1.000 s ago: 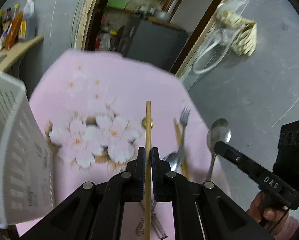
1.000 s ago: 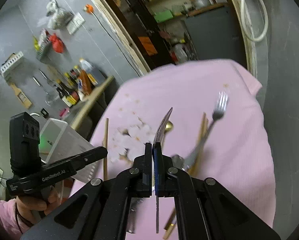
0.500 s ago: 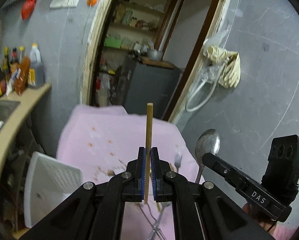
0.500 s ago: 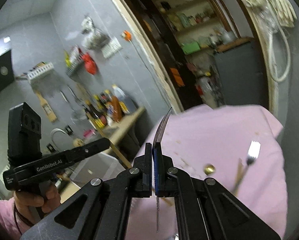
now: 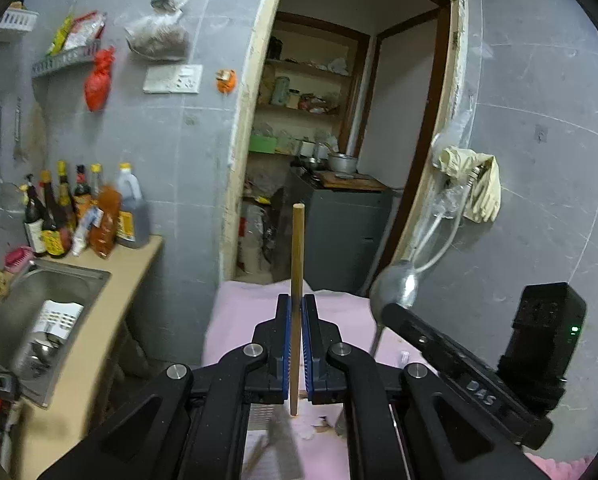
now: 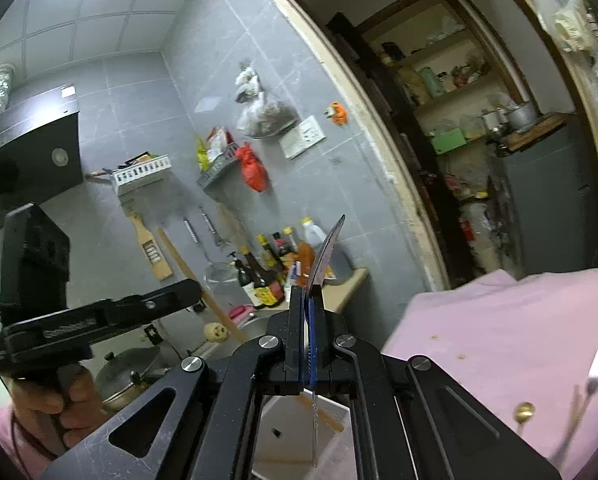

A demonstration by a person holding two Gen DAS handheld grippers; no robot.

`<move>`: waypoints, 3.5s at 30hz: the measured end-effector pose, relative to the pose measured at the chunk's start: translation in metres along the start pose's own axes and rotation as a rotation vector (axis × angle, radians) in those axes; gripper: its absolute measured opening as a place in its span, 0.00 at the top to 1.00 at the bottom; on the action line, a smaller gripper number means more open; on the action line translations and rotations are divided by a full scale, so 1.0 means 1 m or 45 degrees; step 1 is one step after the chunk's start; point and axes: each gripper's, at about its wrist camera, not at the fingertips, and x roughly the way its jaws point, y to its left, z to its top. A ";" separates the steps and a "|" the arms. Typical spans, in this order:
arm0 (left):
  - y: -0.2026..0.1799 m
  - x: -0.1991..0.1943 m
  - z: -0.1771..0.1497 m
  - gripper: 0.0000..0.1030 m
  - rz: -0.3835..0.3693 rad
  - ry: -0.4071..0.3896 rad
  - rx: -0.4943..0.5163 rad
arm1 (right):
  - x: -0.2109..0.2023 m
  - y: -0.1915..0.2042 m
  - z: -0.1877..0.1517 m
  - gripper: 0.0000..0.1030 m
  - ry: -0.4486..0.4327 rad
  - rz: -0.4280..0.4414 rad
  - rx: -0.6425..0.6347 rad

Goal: Organize utensils
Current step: 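Lift and carry the chopstick and knife in both tools over the caddy, then open the left tool over the caddy while the right tool releases the knife into it, then move the left tool to the gold spoon while the right tool moves to the silver fork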

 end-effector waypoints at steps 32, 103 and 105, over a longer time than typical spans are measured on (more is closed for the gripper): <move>0.071 0.064 -0.093 0.94 -0.036 0.223 -0.181 | 0.062 -0.007 -0.086 0.82 0.302 -0.080 -0.198; -0.141 0.236 -0.212 0.06 0.188 0.361 0.186 | -0.073 -0.265 -0.089 0.09 0.472 -0.711 -0.182; -0.141 0.244 -0.212 0.08 0.170 0.376 0.183 | -0.065 -0.273 -0.088 0.16 0.494 -0.698 -0.178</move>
